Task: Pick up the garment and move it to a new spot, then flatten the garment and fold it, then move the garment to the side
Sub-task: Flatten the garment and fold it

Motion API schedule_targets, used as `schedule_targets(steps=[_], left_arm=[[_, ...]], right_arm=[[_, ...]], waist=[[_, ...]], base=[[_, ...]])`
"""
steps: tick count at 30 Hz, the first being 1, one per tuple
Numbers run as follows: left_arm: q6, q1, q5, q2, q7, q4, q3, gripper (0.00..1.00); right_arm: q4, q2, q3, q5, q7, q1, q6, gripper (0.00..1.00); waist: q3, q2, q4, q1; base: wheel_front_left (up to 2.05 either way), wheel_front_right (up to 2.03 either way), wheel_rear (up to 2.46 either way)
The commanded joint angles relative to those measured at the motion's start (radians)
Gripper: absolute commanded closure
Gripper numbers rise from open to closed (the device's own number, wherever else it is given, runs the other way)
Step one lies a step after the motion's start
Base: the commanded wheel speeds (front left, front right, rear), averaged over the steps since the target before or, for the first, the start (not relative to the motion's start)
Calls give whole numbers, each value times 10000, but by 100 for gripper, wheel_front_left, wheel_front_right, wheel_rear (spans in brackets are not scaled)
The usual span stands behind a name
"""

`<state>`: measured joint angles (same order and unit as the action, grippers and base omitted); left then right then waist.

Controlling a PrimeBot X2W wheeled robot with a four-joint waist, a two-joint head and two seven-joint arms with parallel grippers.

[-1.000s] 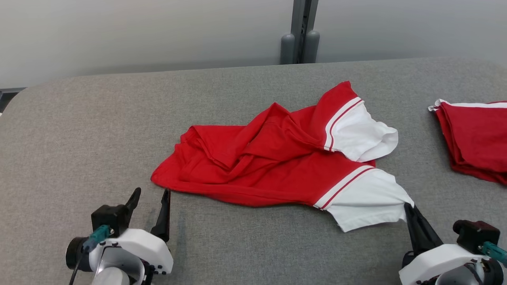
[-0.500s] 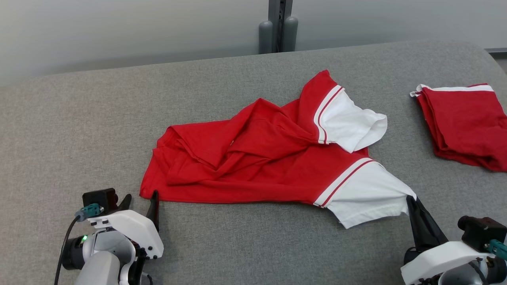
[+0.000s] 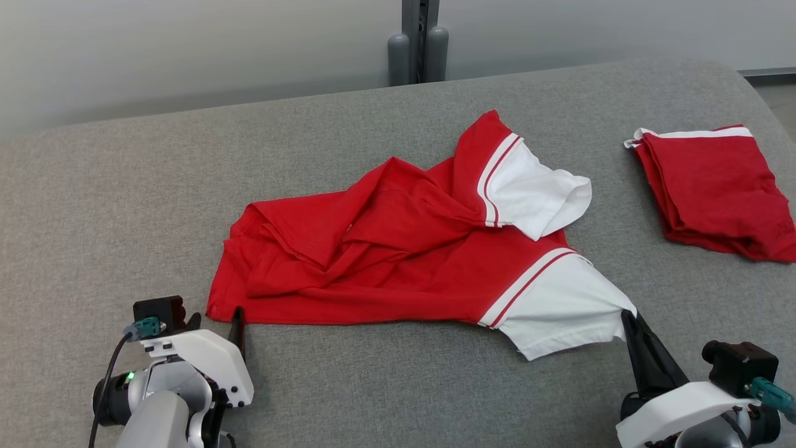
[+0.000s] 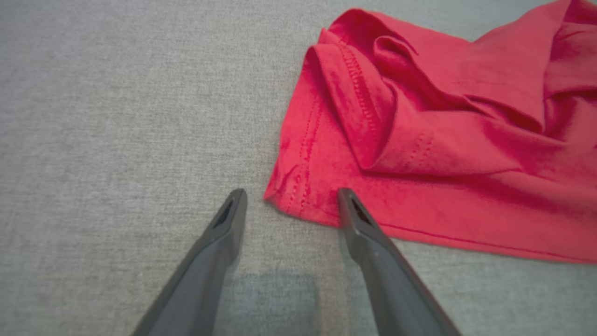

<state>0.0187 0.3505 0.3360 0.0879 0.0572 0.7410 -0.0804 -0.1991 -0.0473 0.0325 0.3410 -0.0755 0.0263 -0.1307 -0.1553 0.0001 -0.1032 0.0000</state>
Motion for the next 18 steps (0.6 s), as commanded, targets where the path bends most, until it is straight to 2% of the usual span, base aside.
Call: schedule_targets(steps=[1,6,7,9,11,18], left_arm=[[-25,114,-62,13,-20,125,-54,0],[-79,256,-43,-78,-122,549,-235,0],[-92,274,-38,-97,-147,643,-273,10],[-100,348,34,-132,-235,797,-302,62],[-120,424,118,-160,-417,882,-287,100],[-283,620,616,-180,-1524,901,32,100]], right_arm=[[3,-69,-16,-38,-79,-12,-2,100],[-38,-69,58,-70,-75,22,-1,100],[-44,-68,68,-72,-78,21,-1,100],[-38,-69,91,-55,-88,23,-2,100],[-17,-69,94,-44,-138,32,-1,100],[72,-69,87,12,-287,65,-1,100]], waist=[[16,-1,-33,0],[67,-1,-136,0],[80,-1,-155,0],[103,-1,-192,0],[119,-1,-215,0],[188,-1,-162,0]], base=[[0,0,0],[0,0,0],[0,0,0],[0,0,0],[0,0,0],[0,0,0]])
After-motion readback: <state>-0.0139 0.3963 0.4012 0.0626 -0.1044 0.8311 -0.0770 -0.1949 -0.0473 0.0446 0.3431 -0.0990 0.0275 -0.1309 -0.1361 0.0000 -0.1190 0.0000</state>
